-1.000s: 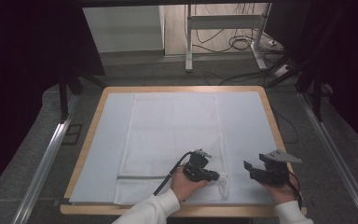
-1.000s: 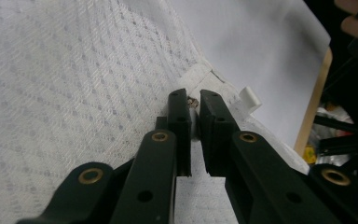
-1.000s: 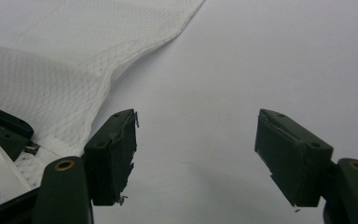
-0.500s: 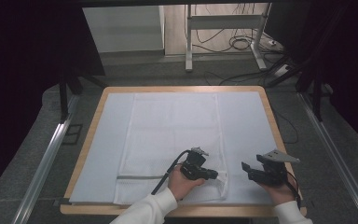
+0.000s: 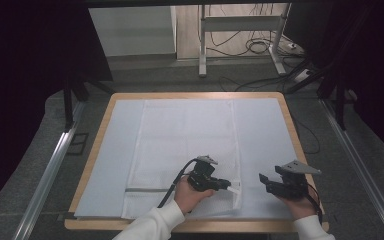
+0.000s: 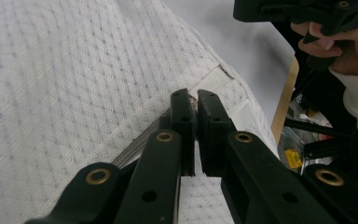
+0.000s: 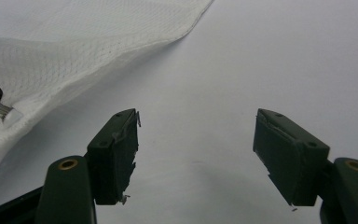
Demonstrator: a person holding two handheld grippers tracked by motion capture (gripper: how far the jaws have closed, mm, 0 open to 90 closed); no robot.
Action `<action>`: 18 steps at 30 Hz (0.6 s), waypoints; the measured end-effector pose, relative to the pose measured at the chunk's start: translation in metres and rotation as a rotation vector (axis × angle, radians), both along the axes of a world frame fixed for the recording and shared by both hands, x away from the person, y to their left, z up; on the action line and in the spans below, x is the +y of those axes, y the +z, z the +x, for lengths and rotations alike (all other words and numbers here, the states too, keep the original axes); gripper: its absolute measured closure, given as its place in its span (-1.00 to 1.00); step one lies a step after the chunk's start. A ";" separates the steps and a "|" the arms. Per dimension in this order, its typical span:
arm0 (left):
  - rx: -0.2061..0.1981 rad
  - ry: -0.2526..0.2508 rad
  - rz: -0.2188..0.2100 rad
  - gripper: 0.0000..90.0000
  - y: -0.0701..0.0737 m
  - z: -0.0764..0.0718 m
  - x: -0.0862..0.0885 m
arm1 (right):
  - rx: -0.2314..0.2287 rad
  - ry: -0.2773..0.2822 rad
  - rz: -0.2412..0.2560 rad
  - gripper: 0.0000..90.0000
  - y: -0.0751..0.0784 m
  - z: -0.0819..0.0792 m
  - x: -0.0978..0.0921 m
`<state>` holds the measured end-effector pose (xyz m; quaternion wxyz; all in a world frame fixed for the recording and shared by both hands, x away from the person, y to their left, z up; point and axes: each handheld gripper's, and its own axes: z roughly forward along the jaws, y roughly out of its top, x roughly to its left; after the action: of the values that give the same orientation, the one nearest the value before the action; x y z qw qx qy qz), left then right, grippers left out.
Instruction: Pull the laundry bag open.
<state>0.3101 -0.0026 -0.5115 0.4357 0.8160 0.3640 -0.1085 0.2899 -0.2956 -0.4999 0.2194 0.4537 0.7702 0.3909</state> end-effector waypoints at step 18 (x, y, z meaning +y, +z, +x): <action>-0.031 0.012 -0.027 0.94 0.009 0.000 0.020 | 0.014 0.013 0.029 -0.32 0.003 0.000 0.001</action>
<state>0.3104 0.0175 -0.5022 0.4529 0.8095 0.3606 -0.0981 0.2899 -0.2946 -0.4966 0.2050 0.4545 0.7690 0.4001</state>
